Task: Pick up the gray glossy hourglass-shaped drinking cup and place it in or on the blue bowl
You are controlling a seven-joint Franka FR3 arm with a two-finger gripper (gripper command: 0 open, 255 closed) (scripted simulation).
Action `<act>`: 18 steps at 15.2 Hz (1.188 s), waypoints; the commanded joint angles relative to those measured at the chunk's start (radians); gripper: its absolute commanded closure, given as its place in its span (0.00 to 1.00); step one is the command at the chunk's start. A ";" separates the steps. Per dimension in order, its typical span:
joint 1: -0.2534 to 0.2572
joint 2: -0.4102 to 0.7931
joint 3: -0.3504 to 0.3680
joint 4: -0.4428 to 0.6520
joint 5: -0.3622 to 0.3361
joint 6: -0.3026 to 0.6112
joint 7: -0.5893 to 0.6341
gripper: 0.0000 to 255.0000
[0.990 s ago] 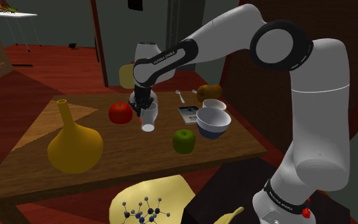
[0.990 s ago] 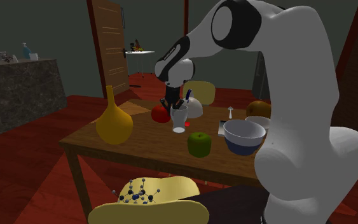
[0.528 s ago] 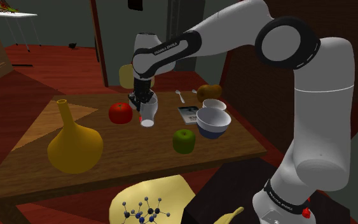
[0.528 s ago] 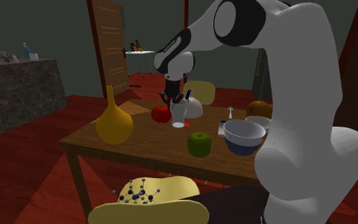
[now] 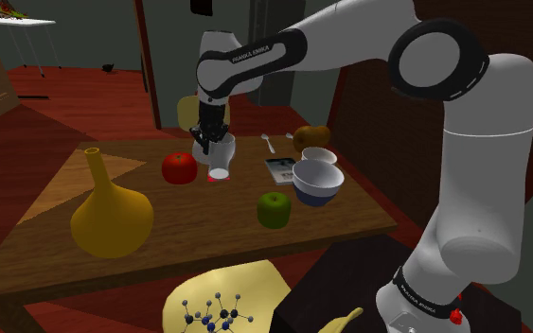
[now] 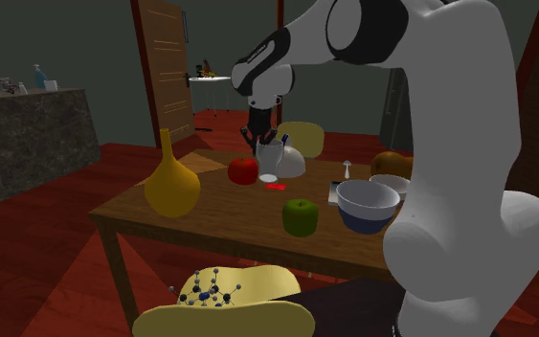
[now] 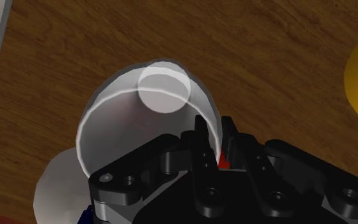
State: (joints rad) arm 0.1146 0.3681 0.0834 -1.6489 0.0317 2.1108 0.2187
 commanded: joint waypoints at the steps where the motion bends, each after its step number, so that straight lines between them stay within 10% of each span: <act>1: 0.000 -0.008 0.000 0.017 0.000 -0.024 0.002 1.00; 18: 0.001 -0.040 0.001 0.200 -0.001 -0.239 0.011 1.00</act>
State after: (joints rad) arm 0.1158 0.3298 0.0849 -1.4609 0.0309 1.8850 0.2293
